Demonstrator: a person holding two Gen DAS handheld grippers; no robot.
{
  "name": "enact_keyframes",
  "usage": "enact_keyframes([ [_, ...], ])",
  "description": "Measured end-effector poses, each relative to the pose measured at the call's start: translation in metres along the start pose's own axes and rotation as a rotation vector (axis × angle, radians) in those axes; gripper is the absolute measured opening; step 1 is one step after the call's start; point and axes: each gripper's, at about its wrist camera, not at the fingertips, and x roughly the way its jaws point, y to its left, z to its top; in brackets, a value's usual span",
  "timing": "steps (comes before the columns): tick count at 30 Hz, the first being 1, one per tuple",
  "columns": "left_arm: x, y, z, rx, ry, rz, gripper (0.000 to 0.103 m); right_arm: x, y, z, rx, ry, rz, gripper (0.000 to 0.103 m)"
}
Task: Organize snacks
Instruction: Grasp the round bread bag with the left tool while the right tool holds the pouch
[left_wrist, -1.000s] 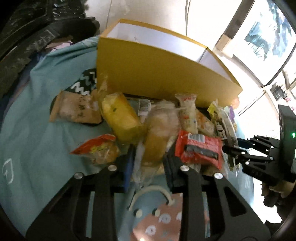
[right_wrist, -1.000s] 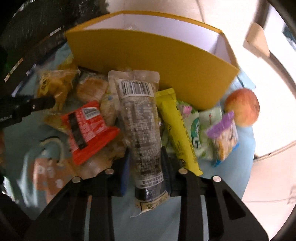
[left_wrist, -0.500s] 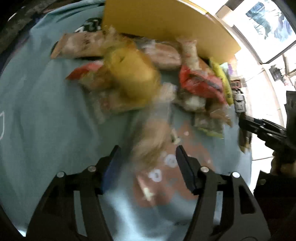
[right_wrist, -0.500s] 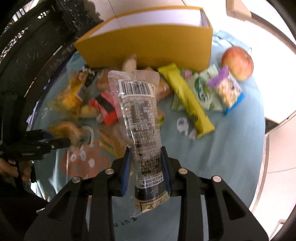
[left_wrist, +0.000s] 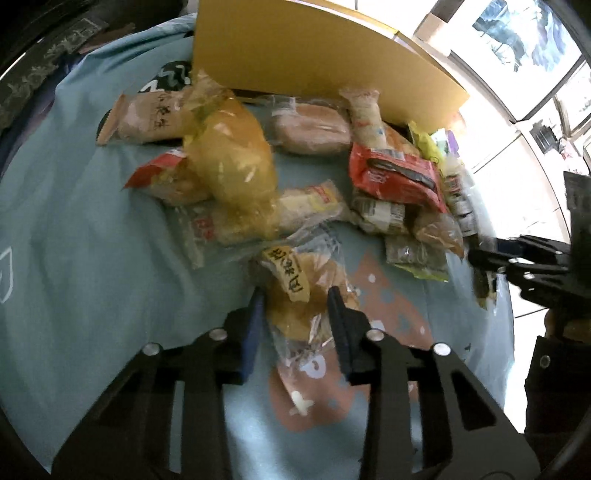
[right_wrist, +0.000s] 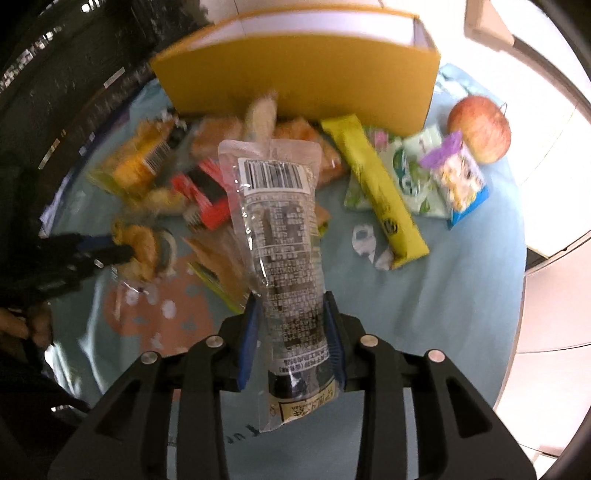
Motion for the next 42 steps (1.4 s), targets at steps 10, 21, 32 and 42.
enact_keyframes([
  [10,0.012,-0.014,-0.011,0.077,0.018,0.052,0.05,0.012,-0.007,-0.001,0.063,0.001,-0.003,0.036],
  [21,-0.008,-0.002,-0.007,0.024,0.0,0.021,0.009,-0.022,-0.013,-0.012,0.106,-0.053,0.088,0.033],
  [32,0.005,-0.035,0.004,0.13,-0.053,0.15,0.083,-0.023,-0.002,-0.012,0.09,-0.047,0.076,0.034],
  [42,0.03,-0.076,-0.011,0.384,-0.07,0.231,0.058,-0.024,-0.003,-0.016,0.107,-0.042,0.054,0.034],
])
